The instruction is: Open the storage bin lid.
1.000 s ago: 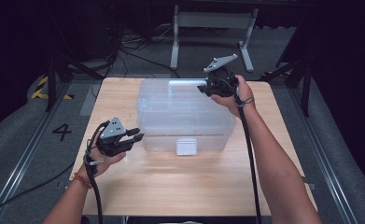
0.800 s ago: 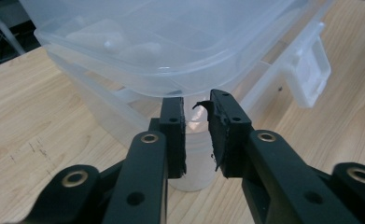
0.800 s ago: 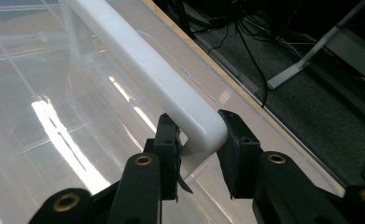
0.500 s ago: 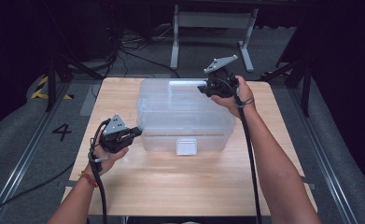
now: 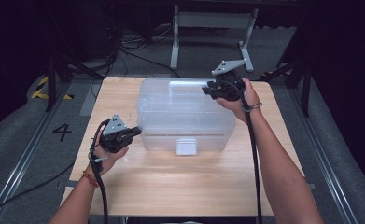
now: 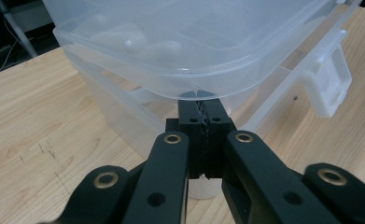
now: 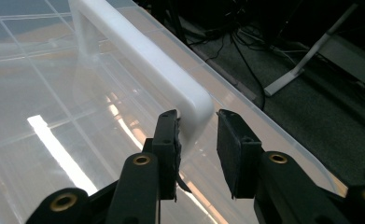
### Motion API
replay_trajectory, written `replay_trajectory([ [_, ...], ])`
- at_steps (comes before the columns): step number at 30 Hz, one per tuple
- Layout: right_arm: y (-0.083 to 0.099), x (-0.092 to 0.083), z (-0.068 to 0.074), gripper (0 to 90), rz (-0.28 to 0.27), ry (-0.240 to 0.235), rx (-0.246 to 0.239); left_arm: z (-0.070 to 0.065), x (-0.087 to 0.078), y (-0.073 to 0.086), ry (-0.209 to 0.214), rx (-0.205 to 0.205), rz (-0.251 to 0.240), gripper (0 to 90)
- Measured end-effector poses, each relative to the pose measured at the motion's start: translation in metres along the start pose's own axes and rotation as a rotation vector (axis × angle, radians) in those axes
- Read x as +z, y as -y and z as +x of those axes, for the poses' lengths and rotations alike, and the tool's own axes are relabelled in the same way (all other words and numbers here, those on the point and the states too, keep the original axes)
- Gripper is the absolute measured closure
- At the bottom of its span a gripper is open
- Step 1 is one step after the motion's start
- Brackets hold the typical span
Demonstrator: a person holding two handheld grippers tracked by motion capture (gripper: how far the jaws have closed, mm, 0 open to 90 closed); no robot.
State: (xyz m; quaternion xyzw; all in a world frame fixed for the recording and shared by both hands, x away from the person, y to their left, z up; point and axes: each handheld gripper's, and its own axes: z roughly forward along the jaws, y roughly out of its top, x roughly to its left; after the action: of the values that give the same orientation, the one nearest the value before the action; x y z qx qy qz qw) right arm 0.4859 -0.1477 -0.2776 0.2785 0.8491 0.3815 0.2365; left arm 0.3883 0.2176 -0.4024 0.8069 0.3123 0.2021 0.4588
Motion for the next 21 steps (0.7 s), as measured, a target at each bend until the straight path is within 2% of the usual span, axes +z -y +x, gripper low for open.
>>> replay_trajectory([
  [3, 0.013, -0.018, -0.006, 69.2, -0.046, 0.036, 0.009, 0.0, 0.0, 0.0, -0.004, 0.006, 0.0, 89.4],
  [7, 0.023, -0.035, -0.014, 69.2, -0.053, 0.073, 0.009, -0.001, 0.0, -0.001, -0.013, 0.016, 0.001, 89.5],
  [8, 0.03, -0.045, -0.017, 67.8, -0.064, 0.096, 0.007, -0.001, 0.0, -0.001, -0.013, 0.018, 0.0, 89.5],
  [9, 0.034, -0.05, -0.019, 66.4, -0.073, 0.102, 0.006, 0.0, 0.001, -0.001, -0.015, 0.022, 0.0, 89.5],
  [11, 0.041, -0.058, -0.02, 64.9, -0.075, 0.143, 0.001, 0.0, 0.001, -0.001, -0.013, 0.019, 0.003, 89.5],
  [14, 0.056, -0.07, -0.024, 61.7, -0.096, 0.158, 0.012, -0.001, 0.001, -0.002, -0.014, 0.02, 0.006, 89.5],
  [16, 0.067, -0.076, -0.026, 61.3, -0.11, 0.148, 0.015, 0.0, 0.002, -0.002, -0.018, 0.021, 0.005, 89.5],
  [19, 0.083, -0.082, -0.029, 60.1, -0.103, 0.166, 0.018, -0.001, 0.001, -0.003, -0.018, 0.02, 0.004, 89.5],
  [21, 0.093, -0.086, -0.031, 60.0, -0.114, 0.167, 0.041, -0.001, 0.001, -0.003, -0.019, 0.019, 0.004, 89.5],
])
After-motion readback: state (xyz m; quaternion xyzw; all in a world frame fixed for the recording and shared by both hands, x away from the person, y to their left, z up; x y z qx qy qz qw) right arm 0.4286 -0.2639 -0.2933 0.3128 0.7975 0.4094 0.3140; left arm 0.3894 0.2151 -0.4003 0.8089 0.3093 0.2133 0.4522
